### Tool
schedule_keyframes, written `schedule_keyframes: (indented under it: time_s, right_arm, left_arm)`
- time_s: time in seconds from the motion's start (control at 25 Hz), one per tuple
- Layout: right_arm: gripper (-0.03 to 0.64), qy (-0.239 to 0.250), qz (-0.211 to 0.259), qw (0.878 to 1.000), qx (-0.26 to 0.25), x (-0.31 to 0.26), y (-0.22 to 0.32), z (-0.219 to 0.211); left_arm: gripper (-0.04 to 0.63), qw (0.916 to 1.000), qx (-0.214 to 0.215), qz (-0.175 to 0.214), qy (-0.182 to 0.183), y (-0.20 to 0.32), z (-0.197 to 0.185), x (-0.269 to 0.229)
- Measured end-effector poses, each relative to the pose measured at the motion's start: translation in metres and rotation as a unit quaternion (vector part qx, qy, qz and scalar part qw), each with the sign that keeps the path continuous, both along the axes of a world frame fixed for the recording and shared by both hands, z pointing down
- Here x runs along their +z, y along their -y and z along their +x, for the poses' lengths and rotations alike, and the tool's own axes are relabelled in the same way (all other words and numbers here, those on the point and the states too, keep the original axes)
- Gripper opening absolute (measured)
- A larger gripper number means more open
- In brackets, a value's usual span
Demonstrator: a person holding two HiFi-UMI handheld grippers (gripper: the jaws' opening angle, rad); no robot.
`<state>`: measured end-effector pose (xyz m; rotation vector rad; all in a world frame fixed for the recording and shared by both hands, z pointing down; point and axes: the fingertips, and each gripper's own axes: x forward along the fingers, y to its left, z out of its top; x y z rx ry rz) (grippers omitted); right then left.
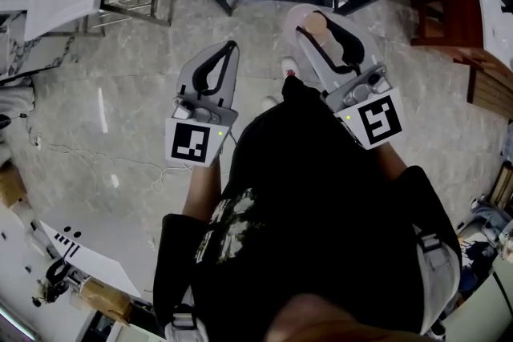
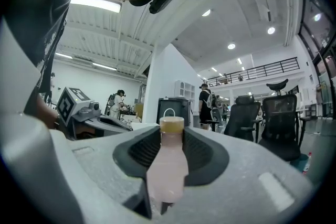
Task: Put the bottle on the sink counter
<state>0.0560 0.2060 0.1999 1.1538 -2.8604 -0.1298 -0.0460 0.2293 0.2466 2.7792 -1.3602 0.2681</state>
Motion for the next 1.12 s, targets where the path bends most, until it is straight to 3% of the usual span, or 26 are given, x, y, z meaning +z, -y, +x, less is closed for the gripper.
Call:
schedule_keyframes:
  time_s: [0.24,0.84,1.12]
  right_arm:
    - [0.123,-0.002,0.001,0.999,-0.034,-0.004,0.041,-0.002]
    - [0.123,-0.004,0.001,0.995,-0.099,0.015,0.118,0.020]
    - [0.123,0.000,-0.007,0.996,-0.093,0.022,0.141,0.026]
  left_arm:
    - [0.014,0.9997,-0.022,0.014,0.002,0.038,0.009,-0.019]
    - [0.014,0.9987,-0.049,-0.007,-0.013,0.115,0.062,0.001]
    - [0.014,0.9983,-0.055,-0.010,-0.016,0.143,0.062,0.009]
